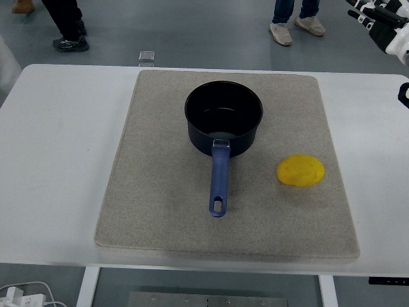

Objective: Put the potato in the blue pot

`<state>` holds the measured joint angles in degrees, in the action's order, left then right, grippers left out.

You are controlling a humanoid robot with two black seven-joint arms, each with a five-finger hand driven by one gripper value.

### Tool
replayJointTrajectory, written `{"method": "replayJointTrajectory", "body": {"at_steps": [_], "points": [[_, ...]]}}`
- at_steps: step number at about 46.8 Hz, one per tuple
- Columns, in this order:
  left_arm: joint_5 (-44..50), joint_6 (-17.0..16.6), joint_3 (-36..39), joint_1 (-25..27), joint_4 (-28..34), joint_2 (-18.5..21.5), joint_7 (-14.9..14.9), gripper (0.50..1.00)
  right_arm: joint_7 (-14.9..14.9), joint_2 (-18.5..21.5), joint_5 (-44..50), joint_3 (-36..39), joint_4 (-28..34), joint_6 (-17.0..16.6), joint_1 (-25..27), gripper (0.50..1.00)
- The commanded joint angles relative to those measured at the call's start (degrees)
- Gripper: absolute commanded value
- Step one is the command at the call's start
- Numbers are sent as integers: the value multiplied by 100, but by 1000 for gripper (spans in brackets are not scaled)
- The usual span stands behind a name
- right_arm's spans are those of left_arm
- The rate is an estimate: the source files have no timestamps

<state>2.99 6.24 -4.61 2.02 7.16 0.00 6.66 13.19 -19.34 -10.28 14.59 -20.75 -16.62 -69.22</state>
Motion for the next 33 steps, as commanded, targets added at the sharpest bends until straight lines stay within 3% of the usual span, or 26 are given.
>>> {"method": "replayJointTrajectory", "body": {"at_steps": [1,33], "points": [[17,0,-5,-35,-13,0,2,1000,0,9,8,0,1,9,5,944],[8,0,-5,-44,5,0,-6,1000,0,53,26,-9,1,62,5,944]]}}
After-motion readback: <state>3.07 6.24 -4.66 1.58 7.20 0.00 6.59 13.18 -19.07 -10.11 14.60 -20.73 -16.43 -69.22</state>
